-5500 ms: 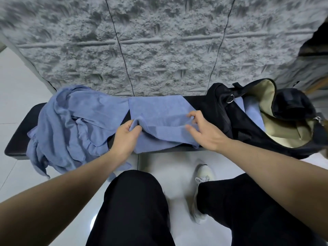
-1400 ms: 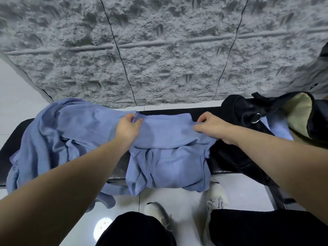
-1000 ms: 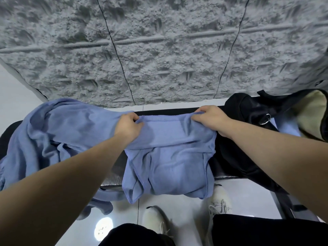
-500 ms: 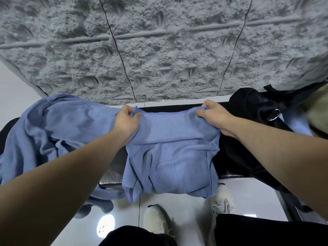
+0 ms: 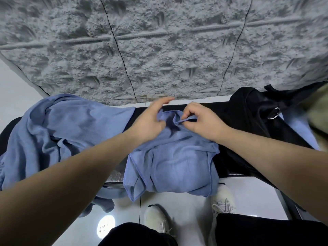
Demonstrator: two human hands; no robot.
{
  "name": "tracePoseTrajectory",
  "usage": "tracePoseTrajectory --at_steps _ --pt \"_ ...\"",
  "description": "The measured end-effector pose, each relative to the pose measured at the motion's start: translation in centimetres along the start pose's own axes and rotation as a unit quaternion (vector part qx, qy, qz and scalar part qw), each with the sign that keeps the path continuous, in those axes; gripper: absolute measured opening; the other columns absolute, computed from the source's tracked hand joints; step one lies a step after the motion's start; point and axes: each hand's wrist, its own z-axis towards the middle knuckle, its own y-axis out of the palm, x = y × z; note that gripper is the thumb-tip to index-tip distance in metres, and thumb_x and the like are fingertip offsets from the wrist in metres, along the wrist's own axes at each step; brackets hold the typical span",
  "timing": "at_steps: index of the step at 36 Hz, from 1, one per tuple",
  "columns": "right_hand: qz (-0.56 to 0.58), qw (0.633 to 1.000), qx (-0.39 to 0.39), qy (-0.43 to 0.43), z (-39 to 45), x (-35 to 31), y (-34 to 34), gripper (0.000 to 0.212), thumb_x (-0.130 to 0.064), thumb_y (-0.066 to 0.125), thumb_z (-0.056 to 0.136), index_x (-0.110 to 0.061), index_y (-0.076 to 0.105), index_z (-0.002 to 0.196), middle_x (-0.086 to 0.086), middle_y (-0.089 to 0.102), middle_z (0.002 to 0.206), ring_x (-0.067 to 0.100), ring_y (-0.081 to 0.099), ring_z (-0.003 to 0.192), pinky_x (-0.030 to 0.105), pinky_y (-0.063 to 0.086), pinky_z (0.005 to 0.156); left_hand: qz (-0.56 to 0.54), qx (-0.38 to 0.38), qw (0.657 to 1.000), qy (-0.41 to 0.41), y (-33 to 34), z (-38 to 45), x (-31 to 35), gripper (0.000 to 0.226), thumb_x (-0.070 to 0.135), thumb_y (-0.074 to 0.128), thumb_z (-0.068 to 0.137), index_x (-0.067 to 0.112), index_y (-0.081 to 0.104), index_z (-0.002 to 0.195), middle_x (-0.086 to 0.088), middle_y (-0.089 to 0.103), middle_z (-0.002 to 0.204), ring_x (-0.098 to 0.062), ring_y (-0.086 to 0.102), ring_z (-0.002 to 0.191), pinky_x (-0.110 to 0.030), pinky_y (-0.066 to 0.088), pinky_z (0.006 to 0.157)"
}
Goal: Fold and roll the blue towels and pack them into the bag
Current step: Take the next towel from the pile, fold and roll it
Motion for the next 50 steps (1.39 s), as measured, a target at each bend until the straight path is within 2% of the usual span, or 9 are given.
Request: tracePoseTrajectory --at_steps 4,7,10,17,24,33,38,42,50 --pt "0.005 0.999 -0.006 -0.044 -0.6 -1.3 0.4 0.035 -0.006 0.076 0.08 -0.036 0.057 0.075 -0.002 0.058 0.091 0.01 0.058 0.084 0.026 0.047 0.08 0.02 0.001 1.0 -0.009 1.6 -0.2 0.7 0.066 -0.008 0.053 0.076 0.041 0.05 0.12 0.019 0.058 0.119 -0.004 0.053 0.117 -0.022 0.042 0.101" --pt "0.009 0.999 -0.002 -0.047 -1.0 -1.7 0.6 0.032 -0.008 0.075 0.081 -0.035 0.057 0.076 -0.003 0.058 0.09 0.011 0.057 0.084 0.03 0.047 0.08 0.022 0.064 0.996 -0.051 2.3 -0.7 1.4 0.041 0.0 0.053 0.078 0.04 0.054 0.083 0.018 0.061 0.084 -0.007 0.056 0.081 -0.028 0.047 0.075" --pt "0.02 0.999 -0.006 -0.035 -1.6 -1.5 0.4 0.027 -0.011 0.076 0.081 -0.03 0.056 0.078 -0.002 0.058 0.089 0.01 0.055 0.084 0.034 0.047 0.079 0.013 0.143 0.987 -0.075 2.8 -1.5 1.7 0.028 0.001 0.051 0.077 0.028 0.047 0.073 0.012 0.051 0.065 -0.009 0.042 0.06 -0.03 0.037 0.057" --pt "-0.025 0.993 -0.085 -0.083 -4.1 -1.4 -0.3 0.013 -0.017 0.074 0.082 -0.025 0.064 0.085 -0.01 0.054 0.092 0.014 0.058 0.087 0.04 0.049 0.08 0.108 0.153 0.981 0.048 3.3 -4.5 2.2 0.031 -0.006 0.048 0.074 0.024 0.045 0.078 0.007 0.052 0.086 -0.013 0.048 0.073 -0.035 0.043 0.065" --pt "-0.101 0.99 -0.063 -0.079 -6.0 -1.9 -0.9 0.011 -0.028 0.072 0.086 -0.036 0.069 0.092 -0.011 0.056 0.091 0.011 0.057 0.077 0.031 0.048 0.072 0.24 0.11 0.959 0.104 3.6 -5.7 0.7 0.034 0.007 0.053 0.083 0.03 0.076 0.094 0.012 0.046 0.092 -0.009 0.045 0.075 -0.024 0.039 0.054" --pt "-0.123 0.988 -0.068 -0.064 -7.8 0.1 -1.2 0.003 -0.023 0.069 0.087 -0.021 0.071 0.088 -0.017 0.054 0.108 0.013 0.051 0.098 0.023 0.04 0.09 0.128 0.059 0.987 -0.078 3.9 -5.5 1.0 0.044 -0.003 0.047 0.085 0.031 0.073 0.075 0.02 0.059 0.089 -0.007 0.058 0.086 -0.022 0.044 0.076" --pt "-0.108 0.989 -0.096 0.011 -8.4 -0.6 -1.4 0.007 -0.02 0.061 0.082 -0.024 0.067 0.085 -0.009 0.061 0.085 0.007 0.051 0.079 0.024 0.043 0.076 0.051 0.07 0.979 -0.184 3.5 -5.0 1.4 0.033 0.008 0.043 0.079 0.026 0.061 0.058 0.008 0.063 0.069 -0.011 0.051 0.061 -0.026 0.038 0.06" --pt "-0.047 0.99 -0.103 0.087 -8.6 -0.6 -1.4 0.014 -0.015 0.063 0.08 -0.028 0.063 0.081 -0.016 0.057 0.065 0.004 0.047 0.059 0.025 0.042 0.062 0.097 0.057 0.976 -0.188 3.6 -5.0 2.3 0.018 0.015 0.042 0.086 0.012 0.051 0.071 0.002 0.046 0.055 -0.016 0.036 0.053 -0.033 0.032 0.054" --pt "-0.044 0.991 -0.065 0.11 -8.4 -0.5 -0.8 0.01 -0.031 0.065 0.086 -0.028 0.059 0.078 -0.012 0.06 0.07 0.004 0.05 0.063 0.031 0.047 0.067 0.2 0.031 0.972 -0.116 4.4 -4.8 4.5 0.009 0.035 0.052 0.087 0.034 0.061 0.084 0.012 0.061 0.078 -0.008 0.057 0.074 -0.035 0.051 0.068"
